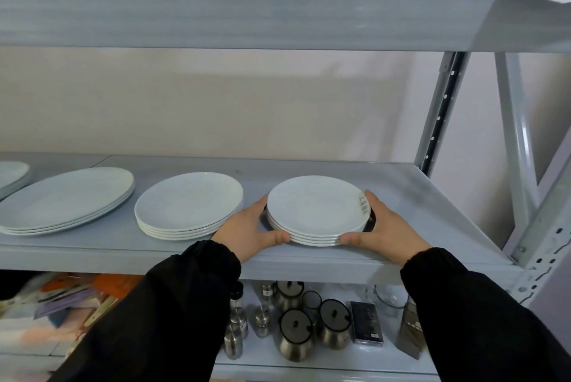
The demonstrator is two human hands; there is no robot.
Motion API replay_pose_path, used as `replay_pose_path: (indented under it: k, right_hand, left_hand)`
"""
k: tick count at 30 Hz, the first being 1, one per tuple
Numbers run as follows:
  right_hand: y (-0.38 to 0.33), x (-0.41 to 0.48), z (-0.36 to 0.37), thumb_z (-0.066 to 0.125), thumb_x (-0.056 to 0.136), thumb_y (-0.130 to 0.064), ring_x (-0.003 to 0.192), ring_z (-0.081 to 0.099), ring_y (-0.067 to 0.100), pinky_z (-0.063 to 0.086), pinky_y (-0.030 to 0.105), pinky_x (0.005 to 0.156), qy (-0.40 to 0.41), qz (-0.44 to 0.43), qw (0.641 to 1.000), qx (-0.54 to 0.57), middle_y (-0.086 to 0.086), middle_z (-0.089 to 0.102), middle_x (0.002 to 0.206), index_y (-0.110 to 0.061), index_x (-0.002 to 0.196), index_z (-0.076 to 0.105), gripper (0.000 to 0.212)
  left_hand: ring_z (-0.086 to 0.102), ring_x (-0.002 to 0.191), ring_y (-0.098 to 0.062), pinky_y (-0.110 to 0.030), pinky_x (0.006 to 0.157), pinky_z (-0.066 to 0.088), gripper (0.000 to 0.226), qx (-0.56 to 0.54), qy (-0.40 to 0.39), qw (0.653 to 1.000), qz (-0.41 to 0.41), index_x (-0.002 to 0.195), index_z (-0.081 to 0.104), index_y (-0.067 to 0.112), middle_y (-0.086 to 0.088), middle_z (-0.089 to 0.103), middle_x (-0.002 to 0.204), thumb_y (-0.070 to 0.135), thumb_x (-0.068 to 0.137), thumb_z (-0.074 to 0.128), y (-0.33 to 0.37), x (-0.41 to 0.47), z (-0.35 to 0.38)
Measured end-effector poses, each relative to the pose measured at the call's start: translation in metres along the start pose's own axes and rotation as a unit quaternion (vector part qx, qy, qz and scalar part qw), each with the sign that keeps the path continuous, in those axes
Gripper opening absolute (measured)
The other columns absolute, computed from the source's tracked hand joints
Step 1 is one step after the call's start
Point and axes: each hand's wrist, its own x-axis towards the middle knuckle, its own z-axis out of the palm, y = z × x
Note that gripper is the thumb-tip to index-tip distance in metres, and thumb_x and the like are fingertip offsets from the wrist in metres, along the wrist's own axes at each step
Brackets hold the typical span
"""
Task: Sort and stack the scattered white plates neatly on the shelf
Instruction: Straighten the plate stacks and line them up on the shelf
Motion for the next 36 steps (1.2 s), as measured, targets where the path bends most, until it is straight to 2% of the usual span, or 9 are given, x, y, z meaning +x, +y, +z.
replay_pose_path:
  k: [3,6,9,13,18,23,36]
  right_hand:
    - [0.0015,-0.0006,0.0000,0.081,0.048,-0.072,0.104,0.053,-0.015,0.041,0.011,0.079,0.003,0.000,1.000,0.018,-0.028,0.059,0.117,-0.040,0.121,0.045,0.087]
    - [0.0037,0.0013,0.0005,0.083,0.050,-0.068,0.107,0.053,-0.011,0.042,0.016,0.082,0.002,0.000,1.000,0.019,-0.028,0.059,0.119,-0.040,0.122,0.045,0.086]
    - [0.0054,0.0029,0.0012,0.086,0.051,-0.064,0.109,0.050,-0.012,0.041,0.015,0.083,0.004,0.001,1.000,0.005,-0.029,0.056,0.120,-0.040,0.126,0.042,0.090]
    - [0.0068,0.0029,0.0015,0.086,0.050,-0.065,0.109,0.051,-0.011,0.041,0.015,0.084,0.005,-0.002,1.000,-0.003,-0.029,0.057,0.120,-0.040,0.126,0.041,0.091]
    - [0.0088,0.0041,0.0018,0.085,0.050,-0.068,0.112,0.053,-0.007,0.045,0.023,0.091,0.001,-0.011,1.000,-0.004,-0.028,0.057,0.122,-0.042,0.130,0.040,0.095]
    - [0.0097,0.0045,0.0018,0.084,0.050,-0.068,0.112,0.053,-0.006,0.045,0.024,0.093,0.004,-0.017,1.000,-0.006,-0.028,0.057,0.122,-0.042,0.130,0.041,0.094]
    - [0.0075,0.0035,0.0011,0.086,0.053,-0.063,0.110,0.051,-0.014,0.042,0.015,0.087,0.001,-0.025,1.000,0.000,-0.031,0.056,0.121,-0.043,0.131,0.040,0.093]
  left_hand:
    - [0.055,0.118,-0.016,-0.025,0.089,0.041,0.089,0.005,0.001,1.000,0.001,0.149,0.021,0.044,0.007,0.054,0.138,0.065,0.075,0.066,-0.0013,0.0009,0.0004]
    - [0.056,0.117,-0.016,-0.026,0.088,0.041,0.088,0.014,0.002,1.000,0.004,0.149,0.020,0.043,0.005,0.055,0.138,0.064,0.077,0.065,-0.0031,0.0025,0.0015]
    - [0.057,0.115,-0.017,-0.028,0.090,0.043,0.087,0.022,0.004,1.000,0.003,0.149,0.018,0.044,0.005,0.054,0.139,0.063,0.078,0.064,-0.0047,0.0036,0.0029]
    - [0.054,0.120,-0.013,-0.027,0.094,0.043,0.085,-0.001,0.004,1.000,0.007,0.148,0.019,0.047,0.009,0.053,0.140,0.065,0.078,0.064,-0.0069,0.0040,0.0040]
    - [0.053,0.121,-0.013,-0.025,0.091,0.040,0.081,-0.006,0.014,1.000,0.009,0.148,0.022,0.046,0.009,0.053,0.140,0.061,0.080,0.064,-0.0078,0.0049,0.0046]
    - [0.052,0.121,-0.012,-0.025,0.090,0.040,0.080,-0.005,0.014,1.000,0.017,0.148,0.023,0.044,0.010,0.053,0.140,0.062,0.080,0.062,-0.0078,0.0041,0.0045]
    - [0.051,0.123,-0.014,-0.025,0.094,0.040,0.083,0.015,0.021,1.000,0.013,0.150,0.019,0.041,0.007,0.051,0.142,0.060,0.082,0.063,-0.0081,0.0050,0.0062]
